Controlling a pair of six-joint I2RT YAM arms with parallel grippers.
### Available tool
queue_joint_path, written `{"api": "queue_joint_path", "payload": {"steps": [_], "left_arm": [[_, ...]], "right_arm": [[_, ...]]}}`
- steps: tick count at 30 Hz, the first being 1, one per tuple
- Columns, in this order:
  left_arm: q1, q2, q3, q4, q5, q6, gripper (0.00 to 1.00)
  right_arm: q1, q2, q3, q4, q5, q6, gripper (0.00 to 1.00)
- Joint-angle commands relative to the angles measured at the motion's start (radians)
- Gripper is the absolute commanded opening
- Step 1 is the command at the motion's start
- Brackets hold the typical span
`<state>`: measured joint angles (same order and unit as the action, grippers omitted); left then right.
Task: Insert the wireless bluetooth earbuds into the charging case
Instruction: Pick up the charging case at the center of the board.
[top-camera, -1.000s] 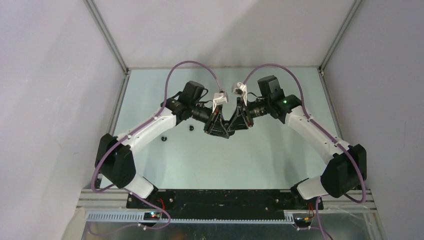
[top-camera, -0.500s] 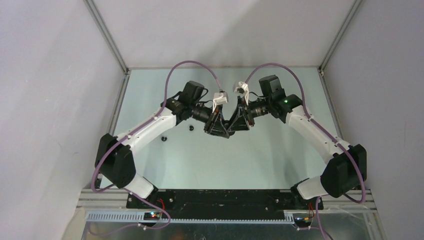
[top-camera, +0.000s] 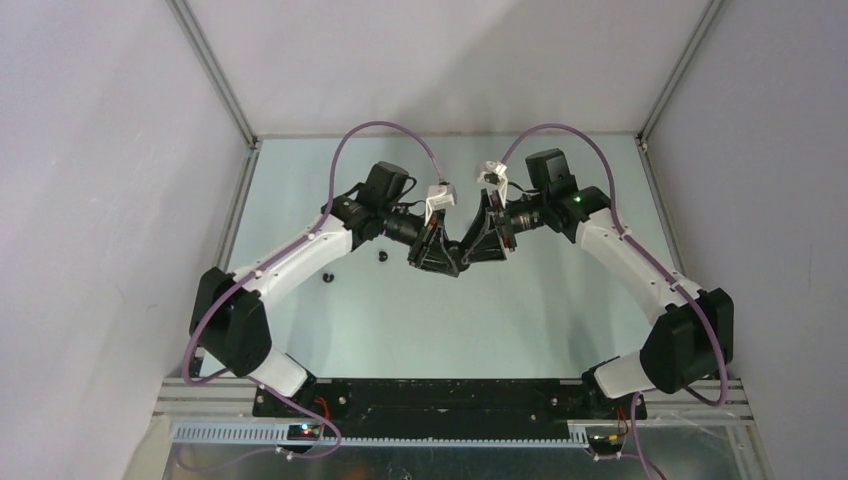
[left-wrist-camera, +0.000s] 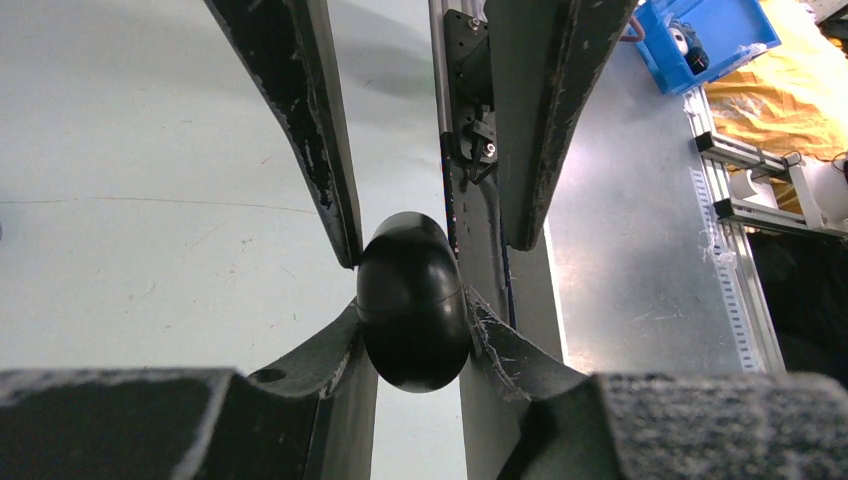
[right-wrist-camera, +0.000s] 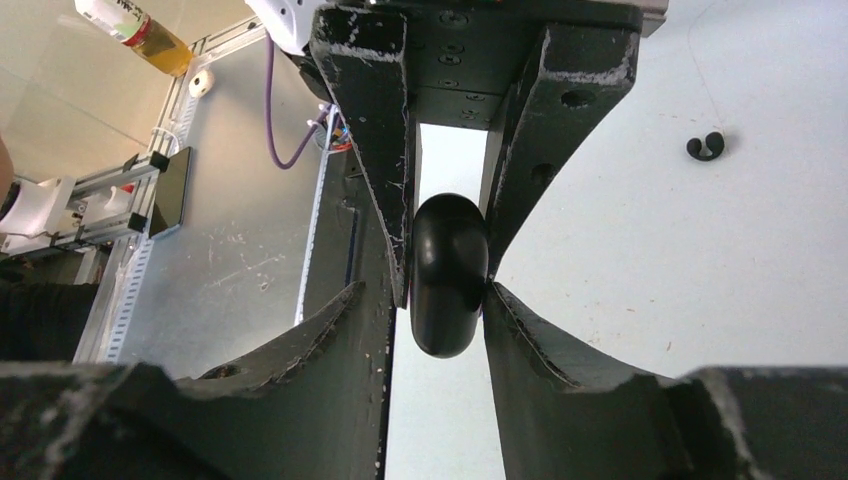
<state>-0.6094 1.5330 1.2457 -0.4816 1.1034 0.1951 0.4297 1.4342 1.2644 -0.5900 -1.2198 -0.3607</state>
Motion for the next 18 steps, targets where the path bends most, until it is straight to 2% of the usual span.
{"api": "queue_joint_path", "payload": {"steps": [1,18], "left_arm": [[-0.005,-0.041,0.046,0.002,0.033,0.018,0.09],[-0.006,-0.056,0.049,-0.018,0.057,0.042,0.09]], "right_arm": [[-0.001,0.016,0.007,-0.042,-0.047,-0.05,0.49],[0.002,0.044,0.007,-0.104,-0.082,-0.137,0.42]]}}
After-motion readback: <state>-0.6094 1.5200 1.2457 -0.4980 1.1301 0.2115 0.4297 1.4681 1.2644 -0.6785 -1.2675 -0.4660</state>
